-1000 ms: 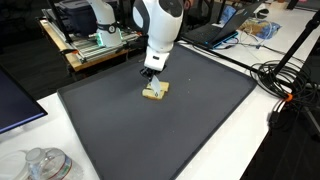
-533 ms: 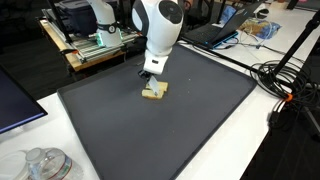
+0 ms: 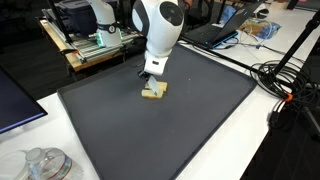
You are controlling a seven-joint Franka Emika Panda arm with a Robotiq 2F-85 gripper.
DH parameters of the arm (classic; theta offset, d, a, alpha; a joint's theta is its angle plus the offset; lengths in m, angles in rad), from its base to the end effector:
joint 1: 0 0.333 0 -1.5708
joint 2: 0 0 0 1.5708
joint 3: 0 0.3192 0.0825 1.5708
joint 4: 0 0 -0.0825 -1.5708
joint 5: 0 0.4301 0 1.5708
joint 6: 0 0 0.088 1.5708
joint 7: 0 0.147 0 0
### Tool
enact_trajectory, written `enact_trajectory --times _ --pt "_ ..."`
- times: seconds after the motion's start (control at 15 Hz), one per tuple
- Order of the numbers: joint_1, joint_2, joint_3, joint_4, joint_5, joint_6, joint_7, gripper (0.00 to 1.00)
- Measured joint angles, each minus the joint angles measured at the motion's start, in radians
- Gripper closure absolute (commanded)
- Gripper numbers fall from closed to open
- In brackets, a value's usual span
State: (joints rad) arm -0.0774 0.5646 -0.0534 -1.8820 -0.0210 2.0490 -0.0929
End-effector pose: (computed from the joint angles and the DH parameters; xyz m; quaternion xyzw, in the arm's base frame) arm 0.5981 -0.0819 0.1119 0.9800 -0.0108 -0.1985 0.0008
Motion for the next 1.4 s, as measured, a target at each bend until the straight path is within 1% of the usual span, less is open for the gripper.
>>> enact_trajectory --times 0.13,0.73,1.0,1.4 --pt "0.004 -0.003 0.000 -0.006 -0.011 0.007 0.000 0.99" --pt "0.045 -0.023 0.000 -0.045 -0.125 0.039 0.026 0.99" --pt "0.054 -0.023 0.000 -0.047 -0.145 0.030 0.026 0.99" --pt "0.049 -0.035 -0.001 -0.070 -0.149 0.030 0.012 0.99"
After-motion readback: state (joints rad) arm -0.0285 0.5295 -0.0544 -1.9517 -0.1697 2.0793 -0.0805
